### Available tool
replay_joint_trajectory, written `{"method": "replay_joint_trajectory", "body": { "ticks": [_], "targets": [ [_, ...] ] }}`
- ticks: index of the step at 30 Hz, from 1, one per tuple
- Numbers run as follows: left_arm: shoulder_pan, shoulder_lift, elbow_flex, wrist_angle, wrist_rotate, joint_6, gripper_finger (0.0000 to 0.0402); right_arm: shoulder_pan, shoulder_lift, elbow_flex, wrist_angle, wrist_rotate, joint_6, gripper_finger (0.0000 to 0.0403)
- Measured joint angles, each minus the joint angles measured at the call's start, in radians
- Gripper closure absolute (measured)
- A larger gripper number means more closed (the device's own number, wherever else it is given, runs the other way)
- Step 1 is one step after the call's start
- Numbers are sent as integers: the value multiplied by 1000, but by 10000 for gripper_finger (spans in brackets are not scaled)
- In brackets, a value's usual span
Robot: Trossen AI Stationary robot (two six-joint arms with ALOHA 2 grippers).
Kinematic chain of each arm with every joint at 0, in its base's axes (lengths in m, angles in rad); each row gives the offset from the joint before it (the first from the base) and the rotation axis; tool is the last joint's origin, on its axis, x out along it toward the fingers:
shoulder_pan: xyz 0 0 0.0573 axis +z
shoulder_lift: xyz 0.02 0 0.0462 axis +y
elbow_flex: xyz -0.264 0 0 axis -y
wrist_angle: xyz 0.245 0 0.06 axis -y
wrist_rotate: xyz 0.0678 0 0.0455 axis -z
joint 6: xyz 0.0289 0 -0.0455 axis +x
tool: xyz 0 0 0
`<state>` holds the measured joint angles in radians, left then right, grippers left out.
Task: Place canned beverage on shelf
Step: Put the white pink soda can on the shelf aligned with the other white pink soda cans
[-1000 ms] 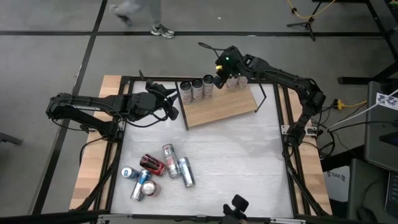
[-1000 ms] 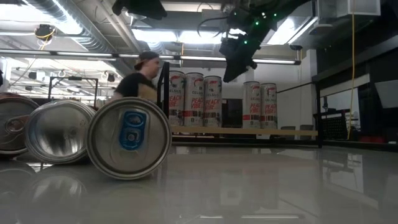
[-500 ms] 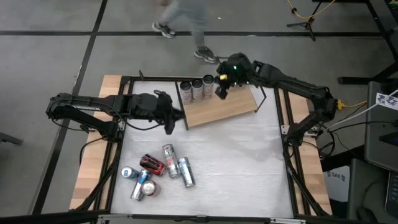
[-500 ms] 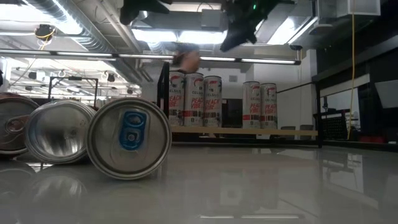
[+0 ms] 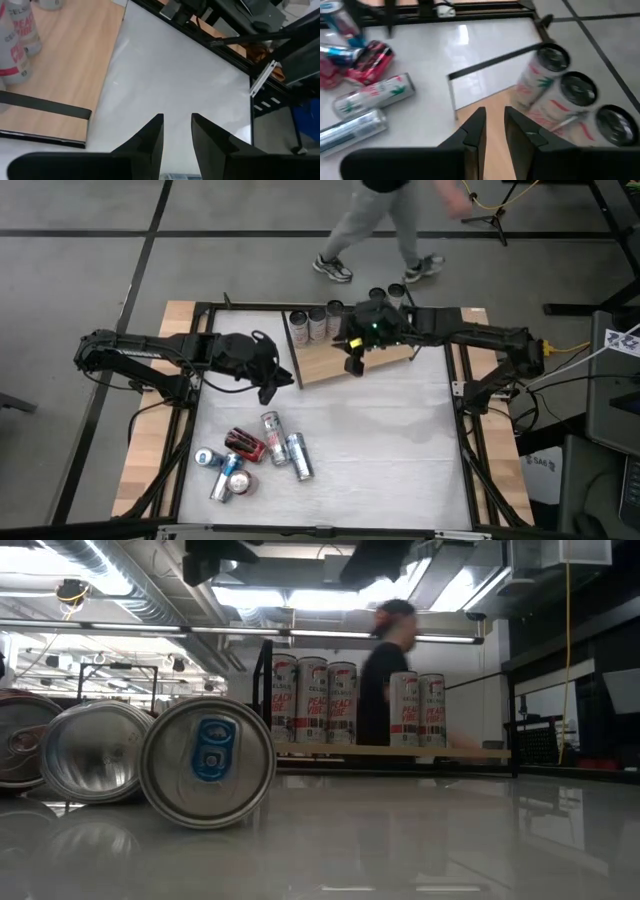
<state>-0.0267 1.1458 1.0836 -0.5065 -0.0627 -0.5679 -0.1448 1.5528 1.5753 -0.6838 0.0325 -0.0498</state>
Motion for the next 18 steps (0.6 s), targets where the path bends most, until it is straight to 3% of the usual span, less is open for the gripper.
{"method": "replay_joint_trajectory", "body": {
  "ticks": [10, 15, 18],
  "targets": [
    [3, 8, 0, 4, 13, 19, 304, 51, 0, 0, 0, 0, 0, 337],
    [21, 27, 0, 2, -17, -47, 259, 53, 0, 0, 1, 0, 0, 337],
    [34, 58, 0, -20, -97, -160, 222, 53, 0, 0, 1, 0, 0, 337]
  ]
}}
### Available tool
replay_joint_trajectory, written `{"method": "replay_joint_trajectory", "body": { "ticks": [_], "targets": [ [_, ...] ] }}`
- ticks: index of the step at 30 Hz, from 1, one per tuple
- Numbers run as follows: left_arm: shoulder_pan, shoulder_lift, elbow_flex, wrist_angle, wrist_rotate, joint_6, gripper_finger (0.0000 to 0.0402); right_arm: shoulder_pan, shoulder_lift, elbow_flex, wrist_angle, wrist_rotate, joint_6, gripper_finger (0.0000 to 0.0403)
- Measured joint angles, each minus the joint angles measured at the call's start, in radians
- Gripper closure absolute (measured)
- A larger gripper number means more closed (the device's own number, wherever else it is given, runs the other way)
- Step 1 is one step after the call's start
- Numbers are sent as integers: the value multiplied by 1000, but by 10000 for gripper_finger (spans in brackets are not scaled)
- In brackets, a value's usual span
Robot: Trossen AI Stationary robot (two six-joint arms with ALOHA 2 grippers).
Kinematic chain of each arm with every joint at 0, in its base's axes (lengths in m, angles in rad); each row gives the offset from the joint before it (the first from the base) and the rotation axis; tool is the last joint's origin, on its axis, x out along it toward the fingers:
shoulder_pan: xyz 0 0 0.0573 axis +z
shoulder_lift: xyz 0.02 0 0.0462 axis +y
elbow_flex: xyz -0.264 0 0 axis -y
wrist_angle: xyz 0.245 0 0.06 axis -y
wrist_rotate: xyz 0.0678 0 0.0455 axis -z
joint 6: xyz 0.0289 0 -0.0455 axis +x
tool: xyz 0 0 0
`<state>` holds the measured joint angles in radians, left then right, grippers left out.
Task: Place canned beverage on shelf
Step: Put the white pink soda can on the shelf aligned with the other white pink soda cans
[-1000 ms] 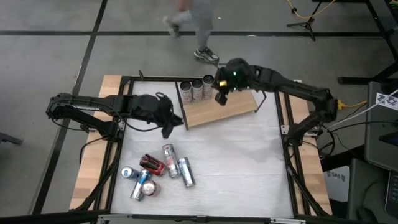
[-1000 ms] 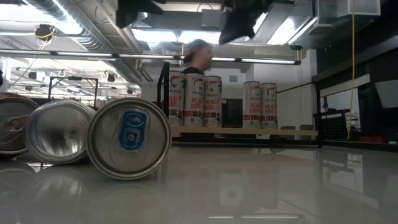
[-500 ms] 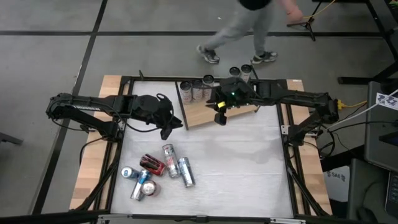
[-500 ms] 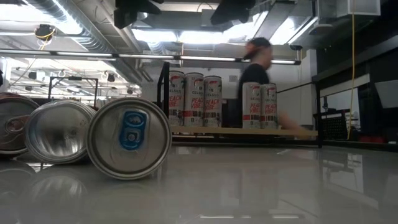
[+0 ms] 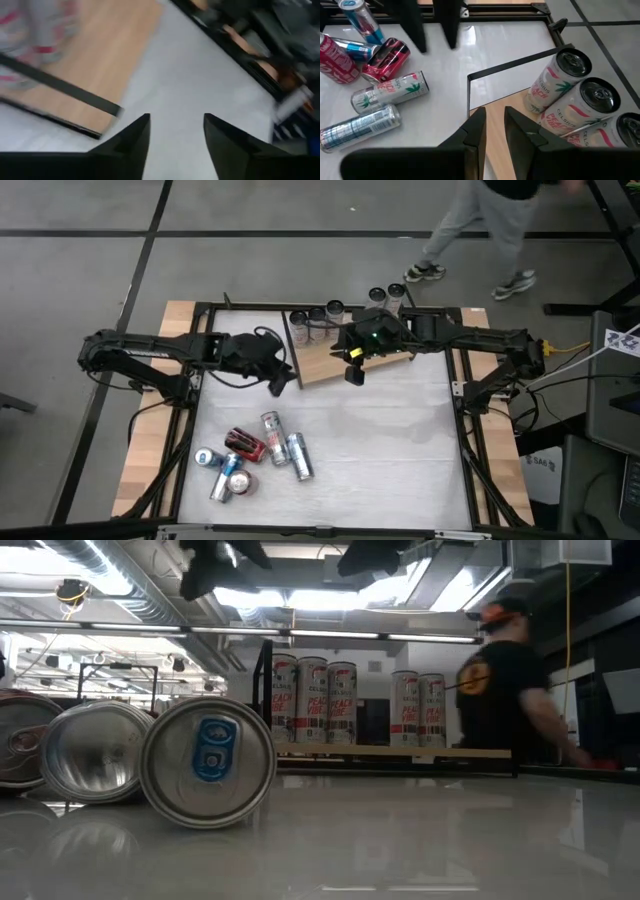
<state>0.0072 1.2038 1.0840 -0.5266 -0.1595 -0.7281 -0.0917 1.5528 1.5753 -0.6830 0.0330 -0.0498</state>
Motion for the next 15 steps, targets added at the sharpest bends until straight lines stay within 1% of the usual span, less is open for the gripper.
{"method": "replay_joint_trajectory", "body": {
  "ticks": [1, 3, 6, 9, 15],
  "targets": [
    [9, 5, 0, -10, -20, -26, 212, 0, 0, 0, 0, 0, 0, 337],
    [24, 21, -1, -43, -25, -52, 195, 0, 0, 0, 0, 0, 0, 337],
    [35, 33, -1, -47, 34, -53, 179, 0, 0, 0, -8, 0, 0, 337],
    [35, 35, 0, -28, 65, -50, 173, 0, 0, 0, -11, 0, 0, 337],
    [36, 33, 0, -33, 53, -48, 175, 0, 0, 0, -13, 0, 0, 337]
  ]
}}
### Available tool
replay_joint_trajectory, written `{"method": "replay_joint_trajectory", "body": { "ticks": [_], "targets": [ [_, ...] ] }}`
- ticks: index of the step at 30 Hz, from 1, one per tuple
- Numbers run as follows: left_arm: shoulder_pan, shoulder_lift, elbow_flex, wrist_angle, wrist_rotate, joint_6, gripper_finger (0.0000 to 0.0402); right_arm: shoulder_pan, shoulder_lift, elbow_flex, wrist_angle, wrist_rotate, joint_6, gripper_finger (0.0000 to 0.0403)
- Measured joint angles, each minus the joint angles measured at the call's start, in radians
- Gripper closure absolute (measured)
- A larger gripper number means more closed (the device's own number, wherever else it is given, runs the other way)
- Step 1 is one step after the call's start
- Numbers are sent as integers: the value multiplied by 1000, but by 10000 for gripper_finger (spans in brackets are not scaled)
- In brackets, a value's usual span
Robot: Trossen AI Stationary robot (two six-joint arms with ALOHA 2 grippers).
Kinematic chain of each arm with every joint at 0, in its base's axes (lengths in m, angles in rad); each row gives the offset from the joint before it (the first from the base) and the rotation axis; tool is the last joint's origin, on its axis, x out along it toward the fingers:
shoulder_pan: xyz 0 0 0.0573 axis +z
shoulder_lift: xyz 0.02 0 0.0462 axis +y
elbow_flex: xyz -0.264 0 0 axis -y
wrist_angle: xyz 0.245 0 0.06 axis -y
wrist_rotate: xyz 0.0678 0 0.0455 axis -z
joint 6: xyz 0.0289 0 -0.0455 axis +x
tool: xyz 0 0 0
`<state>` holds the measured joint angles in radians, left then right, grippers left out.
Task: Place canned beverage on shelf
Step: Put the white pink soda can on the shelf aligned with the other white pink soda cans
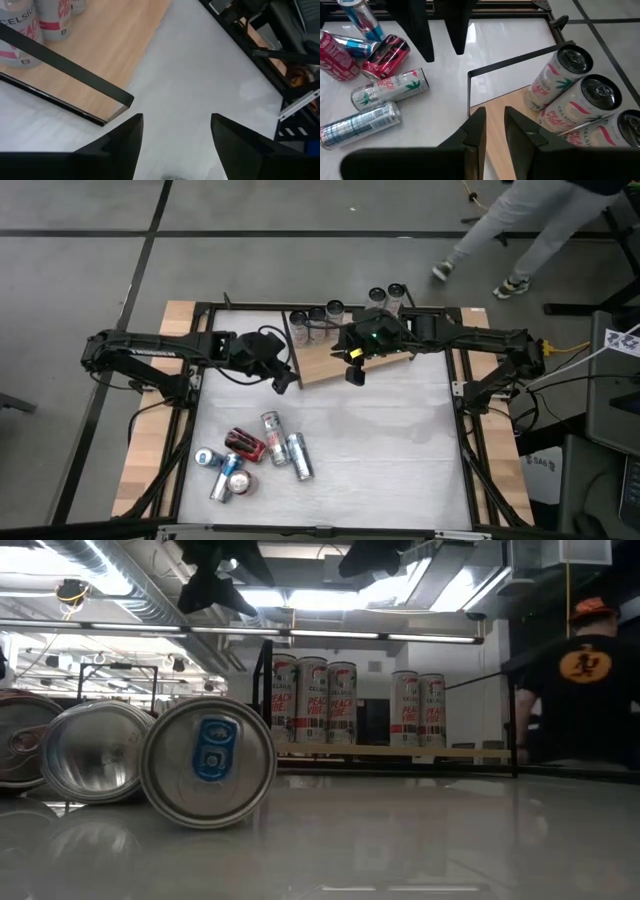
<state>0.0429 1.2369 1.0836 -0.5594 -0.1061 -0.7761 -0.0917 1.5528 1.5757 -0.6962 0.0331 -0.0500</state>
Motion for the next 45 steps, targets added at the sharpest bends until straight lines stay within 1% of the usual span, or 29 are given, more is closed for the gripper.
{"method": "replay_joint_trajectory", "body": {
  "ticks": [4, 7, 10, 12, 15, 21, 23, 26, 32, 36, 39, 43, 45],
  "targets": [
    [0, 0, 0, 0, -39, -7, 176, 0, 0, 0, -3, 0, 0, 337],
    [5, 0, 0, -2, -77, -51, 177, 0, 0, 0, -3, 0, 0, 337],
    [10, 0, 0, -2, -84, -55, 175, 0, 0, 0, -3, 0, 0, 337],
    [10, 0, 0, -2, -76, -55, 167, 0, 0, 0, -3, 0, 0, 337],
    [8, 0, 0, -2, -58, -53, 143, 0, 0, 0, -3, 0, 0, 337],
    [-4, 0, 0, -27, -68, -78, 75, 0, 0, 0, -27, 0, -8, 337],
    [-24, 0, 0, -65, -52, -131, 58, 0, -6, 0, -64, 0, -8, 337],
    [-66, 0, 0, -142, -23, -242, 44, 0, -28, 0, -131, 0, -9, 337],
    [-170, 0, 0, -273, -39, -467, 40, 0, -86, 0, -266, 1, -35, 337],
    [-234, 9, 0, -297, -42, -602, 40, 0, -105, 1, -307, 1, -37, 337],
    [-275, 24, 0, -282, -43, -633, 40, 0, -105, 1, -304, 1, -37, 337],
    [-327, 49, 0, -262, -103, -636, 40, 0, -99, 0, -300, 1, -37, 337],
    [-349, 62, 0, -238, -113, -636, 40, 0, -98, 0, -301, 2, -37, 337]
  ]
}}
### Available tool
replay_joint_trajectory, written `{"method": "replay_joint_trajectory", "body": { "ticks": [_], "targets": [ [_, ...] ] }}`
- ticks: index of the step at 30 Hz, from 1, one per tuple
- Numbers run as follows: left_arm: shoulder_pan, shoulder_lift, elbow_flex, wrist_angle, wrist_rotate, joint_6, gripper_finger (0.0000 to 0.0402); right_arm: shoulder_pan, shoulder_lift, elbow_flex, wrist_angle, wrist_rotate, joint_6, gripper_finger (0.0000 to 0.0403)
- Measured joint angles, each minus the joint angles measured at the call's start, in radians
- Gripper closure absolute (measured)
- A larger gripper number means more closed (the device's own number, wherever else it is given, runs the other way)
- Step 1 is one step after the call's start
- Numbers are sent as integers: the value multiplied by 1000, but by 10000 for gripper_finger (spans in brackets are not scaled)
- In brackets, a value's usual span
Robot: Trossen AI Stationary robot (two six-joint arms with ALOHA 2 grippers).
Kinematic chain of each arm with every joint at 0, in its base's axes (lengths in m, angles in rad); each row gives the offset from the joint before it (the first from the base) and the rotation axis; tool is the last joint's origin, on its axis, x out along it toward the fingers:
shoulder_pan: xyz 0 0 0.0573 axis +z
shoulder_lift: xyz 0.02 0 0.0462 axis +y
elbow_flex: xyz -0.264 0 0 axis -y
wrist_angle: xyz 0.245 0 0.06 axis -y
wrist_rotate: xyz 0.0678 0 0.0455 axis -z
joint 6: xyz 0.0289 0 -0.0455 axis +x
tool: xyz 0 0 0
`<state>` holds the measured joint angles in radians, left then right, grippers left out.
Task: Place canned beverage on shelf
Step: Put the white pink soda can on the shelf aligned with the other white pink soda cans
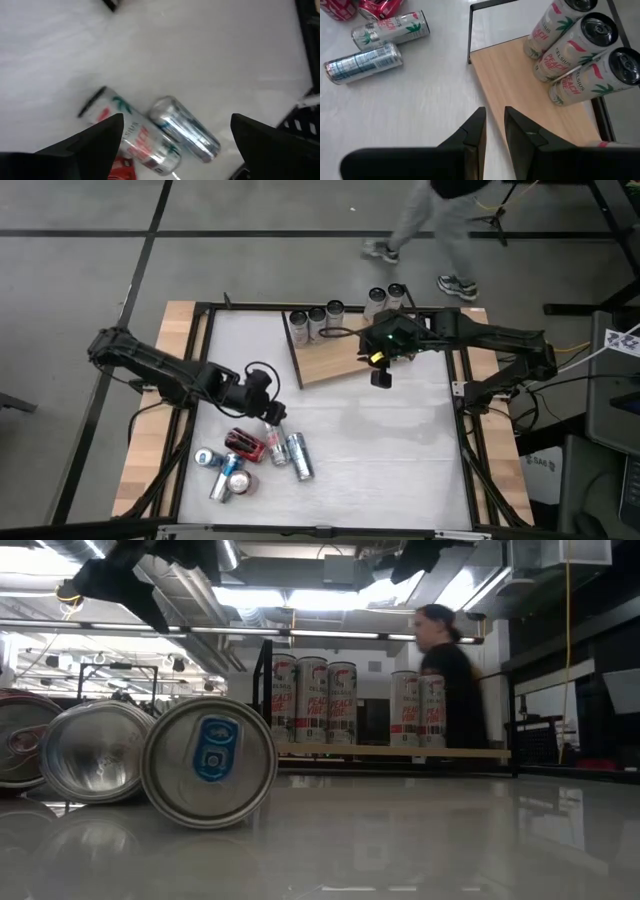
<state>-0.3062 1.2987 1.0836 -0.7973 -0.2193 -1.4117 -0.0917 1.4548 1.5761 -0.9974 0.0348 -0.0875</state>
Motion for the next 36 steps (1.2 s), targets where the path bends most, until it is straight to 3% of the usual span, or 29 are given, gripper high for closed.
{"method": "replay_joint_trajectory", "body": {
  "ticks": [4, 10, 16, 25, 36],
  "targets": [
    [-28, 23, 0, 38, 0, -12, 40, 0, -1, 0, 0, 0, 0, 337],
    [-44, 80, 0, 16, 2, -266, 40, 0, -1, 0, 0, -1, 0, 337],
    [-56, 163, 0, -4, 5, -382, 40, 0, -1, 0, 0, -1, 1, 337],
    [-47, 276, 0, -7, 113, -437, 40, 0, -1, 0, 0, -1, 3, 337],
    [-45, 364, 0, -11, 124, -525, 40, 0, -1, 0, 8, 0, 3, 337]
  ]
}}
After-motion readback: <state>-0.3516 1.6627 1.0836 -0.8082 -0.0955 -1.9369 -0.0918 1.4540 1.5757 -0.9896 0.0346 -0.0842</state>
